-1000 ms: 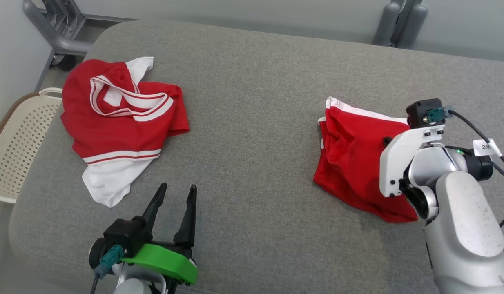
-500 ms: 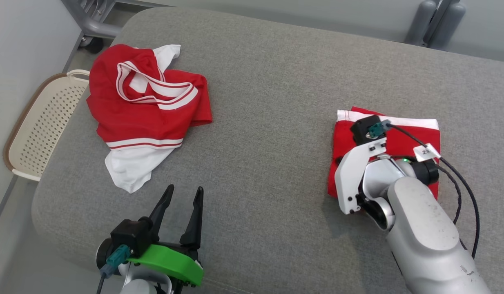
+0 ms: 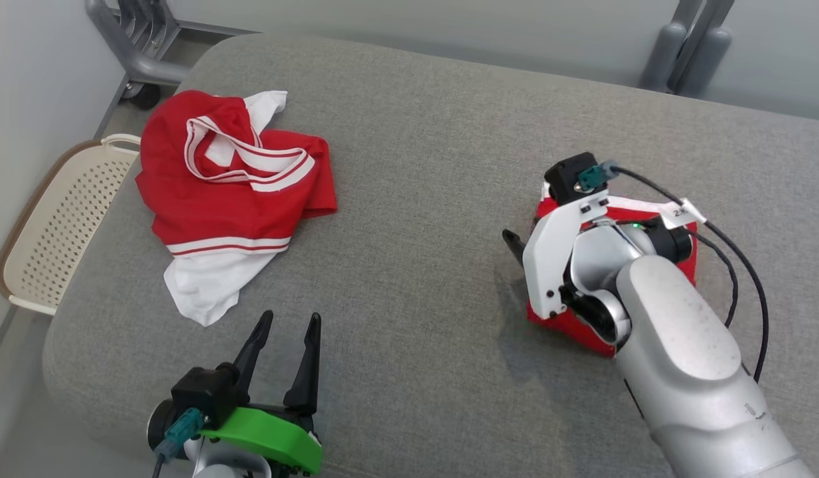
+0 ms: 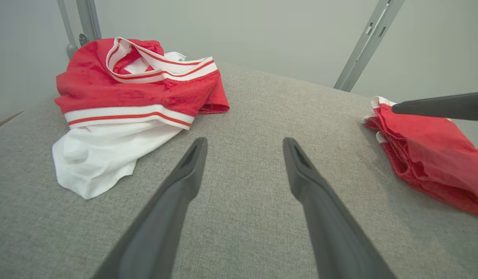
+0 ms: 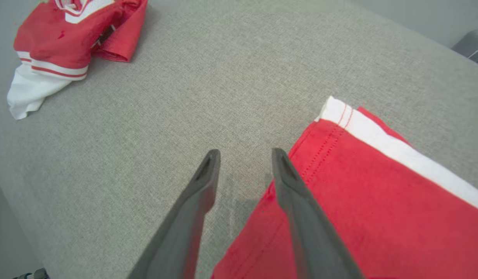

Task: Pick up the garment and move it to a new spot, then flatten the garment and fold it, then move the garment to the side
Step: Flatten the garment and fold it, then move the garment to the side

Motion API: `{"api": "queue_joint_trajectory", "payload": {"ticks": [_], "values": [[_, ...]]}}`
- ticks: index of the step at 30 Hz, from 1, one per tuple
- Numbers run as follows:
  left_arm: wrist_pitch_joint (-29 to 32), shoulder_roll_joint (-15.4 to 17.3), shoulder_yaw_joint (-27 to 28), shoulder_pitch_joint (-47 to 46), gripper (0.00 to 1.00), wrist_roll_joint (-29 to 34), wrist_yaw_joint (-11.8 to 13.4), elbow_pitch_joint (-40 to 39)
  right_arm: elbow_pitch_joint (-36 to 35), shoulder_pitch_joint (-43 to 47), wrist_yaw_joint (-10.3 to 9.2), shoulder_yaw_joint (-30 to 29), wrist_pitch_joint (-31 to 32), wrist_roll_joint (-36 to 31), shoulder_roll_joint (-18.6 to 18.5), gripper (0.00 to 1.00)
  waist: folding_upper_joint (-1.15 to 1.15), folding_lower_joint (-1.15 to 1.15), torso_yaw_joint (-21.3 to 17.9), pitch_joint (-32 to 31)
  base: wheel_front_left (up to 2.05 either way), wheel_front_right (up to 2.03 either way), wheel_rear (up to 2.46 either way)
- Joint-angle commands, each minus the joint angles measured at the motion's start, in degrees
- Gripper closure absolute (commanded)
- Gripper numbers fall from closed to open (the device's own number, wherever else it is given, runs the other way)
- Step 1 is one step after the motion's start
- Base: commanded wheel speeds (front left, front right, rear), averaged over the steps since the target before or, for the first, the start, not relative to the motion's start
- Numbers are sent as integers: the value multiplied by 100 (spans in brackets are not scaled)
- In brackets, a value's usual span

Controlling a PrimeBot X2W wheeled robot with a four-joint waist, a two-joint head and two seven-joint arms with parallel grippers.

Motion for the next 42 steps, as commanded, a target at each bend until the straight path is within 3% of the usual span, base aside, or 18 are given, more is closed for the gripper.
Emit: {"api": "queue_joint_trajectory", "payload": {"ticks": [1,9,16,24,37,38,39,41,42], "values": [[-3,35,23,88,0,53,-12,-24,-140,-99,-2,-134,131,-42,-19,0,0,0,-153,-135,0,0,0],[-3,131,74,172,0,149,-4,-190,-969,280,-2,-1650,1117,-825,-19,0,0,0,-468,-302,0,0,0],[-3,200,148,23,0,343,98,-619,-1325,889,-2,-2760,1425,-726,-10,0,0,0,-559,-132,0,0,0],[10,315,199,-153,0,386,124,-875,-1074,1030,-2,-3000,1232,-381,-18,0,0,0,-536,136,0,0,0],[129,323,36,-229,0,307,102,-931,-333,848,-1,-2738,1116,-17,2,0,0,0,-409,413,0,0,0],[126,320,23,-235,0,301,99,-920,-262,840,-1,-2764,1120,-46,5,19,0,0,-402,419,0,0,0],[124,319,9,-243,0,296,97,-910,-196,832,-1,-2818,1114,-98,1,53,0,0,-397,424,0,0,0],[124,314,-18,-267,0,289,94,-899,-94,801,-3,-2865,1097,-145,3,87,0,0,-390,433,0,0,0],[127,316,-29,-279,0,291,93,-893,-52,787,-3,-2874,1094,-164,3,100,0,0,-391,437,0,0,0]]}}
